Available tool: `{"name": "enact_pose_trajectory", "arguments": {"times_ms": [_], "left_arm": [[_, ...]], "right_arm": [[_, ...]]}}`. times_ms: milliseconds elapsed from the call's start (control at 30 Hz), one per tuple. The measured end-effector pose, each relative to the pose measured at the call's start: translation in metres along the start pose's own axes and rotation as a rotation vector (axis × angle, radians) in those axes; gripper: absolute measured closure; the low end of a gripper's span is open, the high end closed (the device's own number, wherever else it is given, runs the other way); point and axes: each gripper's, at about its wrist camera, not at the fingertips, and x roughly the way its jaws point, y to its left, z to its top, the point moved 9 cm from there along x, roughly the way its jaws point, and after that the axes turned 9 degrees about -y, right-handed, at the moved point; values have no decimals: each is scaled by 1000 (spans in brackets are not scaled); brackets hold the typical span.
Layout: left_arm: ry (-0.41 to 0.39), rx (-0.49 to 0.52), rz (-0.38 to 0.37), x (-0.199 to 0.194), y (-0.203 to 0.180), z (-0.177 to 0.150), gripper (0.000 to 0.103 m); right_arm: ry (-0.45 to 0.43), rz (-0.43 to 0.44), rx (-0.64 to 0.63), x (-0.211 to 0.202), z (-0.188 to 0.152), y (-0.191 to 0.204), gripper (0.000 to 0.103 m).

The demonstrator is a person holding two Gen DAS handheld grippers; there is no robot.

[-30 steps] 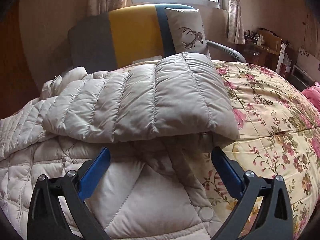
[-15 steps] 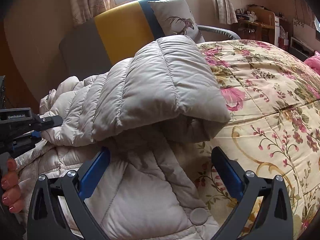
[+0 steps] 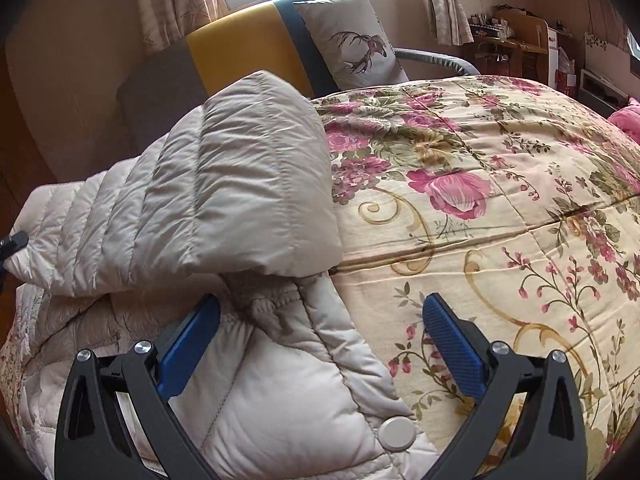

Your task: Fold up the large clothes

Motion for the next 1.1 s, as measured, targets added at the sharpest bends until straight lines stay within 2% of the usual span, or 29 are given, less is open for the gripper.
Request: {"name": "enact_pose_trajectory", "arguments": {"times_ms": [233, 300, 400, 533, 633, 767, 867, 967, 1100], "left_arm": [[0, 30, 104, -3, 59, -43, 95], [-23, 49, 106, -5, 65, -53, 95], [-52, 38, 91, -8, 67, -61, 95], [-66, 18, 78, -8, 72, -68, 95], [-68, 15, 75, -8, 73, -71, 95], [-69, 25, 80, -6, 69, -74, 95], [-69, 44, 97, -2, 68, -75, 95], [-54, 78, 113, 5, 63, -78, 95], [-40, 86, 116, 9, 64, -80, 95]], "right_arm": [[1, 2, 3, 0, 0, -1, 2], [-11, 6, 12, -3, 2, -2, 2], [-84, 32, 34, -22, 13, -1, 2], [-144, 40, -34, -35, 42, 16, 2], [-126, -5, -111, -13, 69, 31, 2], [-77, -49, -194, 40, 89, 43, 2], [11, -91, -221, 85, 83, 37, 2], [120, -84, -185, 120, 62, 24, 2], [117, -126, -211, 126, 59, 22, 2]]}}
